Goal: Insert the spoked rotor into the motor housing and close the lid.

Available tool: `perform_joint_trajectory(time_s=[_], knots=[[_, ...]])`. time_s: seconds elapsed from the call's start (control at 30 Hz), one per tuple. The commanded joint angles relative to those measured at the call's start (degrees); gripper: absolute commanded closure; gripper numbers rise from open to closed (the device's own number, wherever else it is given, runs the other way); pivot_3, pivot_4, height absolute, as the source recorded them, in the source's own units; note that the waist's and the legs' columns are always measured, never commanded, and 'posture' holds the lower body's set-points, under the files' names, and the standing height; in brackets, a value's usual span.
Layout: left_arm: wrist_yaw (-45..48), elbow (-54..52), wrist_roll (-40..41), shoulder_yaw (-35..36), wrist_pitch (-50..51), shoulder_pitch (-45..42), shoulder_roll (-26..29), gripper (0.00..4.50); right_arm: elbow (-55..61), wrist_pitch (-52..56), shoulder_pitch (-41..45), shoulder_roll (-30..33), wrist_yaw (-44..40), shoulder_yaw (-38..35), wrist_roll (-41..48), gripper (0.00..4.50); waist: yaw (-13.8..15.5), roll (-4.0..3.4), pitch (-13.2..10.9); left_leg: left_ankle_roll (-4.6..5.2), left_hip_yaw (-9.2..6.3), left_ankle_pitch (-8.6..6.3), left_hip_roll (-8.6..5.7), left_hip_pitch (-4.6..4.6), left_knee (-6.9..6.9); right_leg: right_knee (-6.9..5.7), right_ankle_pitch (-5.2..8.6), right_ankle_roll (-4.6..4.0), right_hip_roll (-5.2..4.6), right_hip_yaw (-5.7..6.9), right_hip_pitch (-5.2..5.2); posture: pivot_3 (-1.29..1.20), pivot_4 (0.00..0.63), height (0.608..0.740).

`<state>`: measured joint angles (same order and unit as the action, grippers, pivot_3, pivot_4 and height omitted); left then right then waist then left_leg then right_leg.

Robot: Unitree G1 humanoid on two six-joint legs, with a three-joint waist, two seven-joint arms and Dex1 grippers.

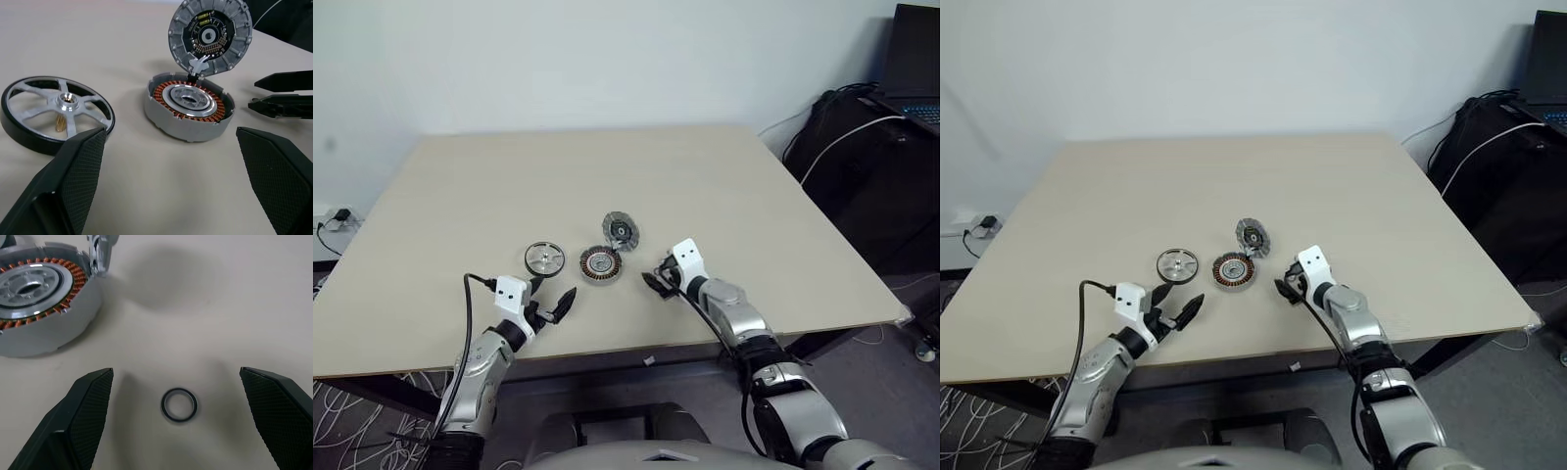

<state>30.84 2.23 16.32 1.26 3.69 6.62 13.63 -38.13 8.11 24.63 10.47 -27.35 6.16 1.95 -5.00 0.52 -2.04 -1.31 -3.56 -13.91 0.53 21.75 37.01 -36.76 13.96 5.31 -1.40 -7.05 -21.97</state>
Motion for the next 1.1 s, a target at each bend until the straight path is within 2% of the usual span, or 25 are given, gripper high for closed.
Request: perform_joint_trajectory(time_s=[0.03, 0.47, 0.57, 0.63, 0.9, 1.03, 1.1], knots=[[-0.35, -2.85, 0.18, -0.02, 0.23, -0.48, -0.12, 0.0, 0.36, 0.15, 1.03, 0.08, 0.27, -1.23, 0.4, 0.03, -0.05, -0.01, 0.0, 0.0, 0.0, 0.0, 0.0, 0.0, 0.0, 0.0, 0.0, 0.0, 0.0, 0.0, 0.0, 0.0, 0.0, 0.74], [0.14, -1.15, 0.05, 0.02, -0.64, -1.01, -0.19, 0.0, 0.45, 1.98, -0.3, 0.49, 0.34, -1.06, 0.23, 0.03, -0.31, -0.01, 0.0, 0.0, 0.0, 0.0, 0.0, -0.02, 0.0, 0.0, 0.0, 0.0, 0.0, 0.0, 0.02, 0.0, 0.0, 0.74], [0.28, -0.72, 0.0, 0.03, -0.98, -1.0, -0.25, 0.0, 0.36, 2.14, -0.14, 0.42, 0.46, -1.1, 0.22, 0.62, -0.3, -0.01, 0.0, 0.0, -0.01, 0.0, 0.0, -0.03, 0.0, 0.0, 0.0, 0.0, 0.0, 0.0, 0.03, 0.0, 0.0, 0.74], [0.36, -0.47, -0.04, 0.04, -1.2, -0.97, -0.32, 0.0, 0.22, 2.23, 0.15, 0.29, 0.62, -1.2, 0.15, 1.17, -0.37, -0.01, 0.0, 0.0, 0.0, 0.0, 0.0, -0.03, 0.0, 0.0, 0.0, 0.0, 0.0, 0.0, 0.03, 0.0, 0.0, 0.74], [0.07, -1.2, -0.07, -0.05, -1.23, -0.58, -0.51, 0.0, 0.89, 2.47, -0.04, 0.18, 0.75, -1.43, 0.29, 3.66, -0.36, -0.02, 0.01, 0.0, -0.01, 0.0, 0.0, -0.05, 0.0, -0.01, 0.0, 0.0, 0.0, 0.0, 0.04, 0.0, 0.0, 0.74], [-0.35, -2.28, -0.04, -0.29, -0.5, -0.61, -0.54, 0.0, 4.01, 2.58, -1.38, 0.55, -0.39, -0.95, 0.53, 3.77, -0.33, -0.02, 0.01, 0.0, -0.01, 0.0, 0.0, -0.05, 0.0, 0.0, 0.0, 0.0, 0.0, 0.0, 0.04, 0.0, 0.0, 0.74], [-0.52, -2.54, 0.03, -0.34, -0.15, -0.79, -0.49, 0.0, 9.23, 3.02, -3.25, 1.2, -3.11, 0.35, 0.94, 3.77, -0.3, -0.02, 0.0, 0.0, -0.01, 0.0, 0.0, -0.04, -0.02, 0.0, 0.01, -0.01, 0.0, 0.0, 0.03, 0.0, 0.0, 0.74]])
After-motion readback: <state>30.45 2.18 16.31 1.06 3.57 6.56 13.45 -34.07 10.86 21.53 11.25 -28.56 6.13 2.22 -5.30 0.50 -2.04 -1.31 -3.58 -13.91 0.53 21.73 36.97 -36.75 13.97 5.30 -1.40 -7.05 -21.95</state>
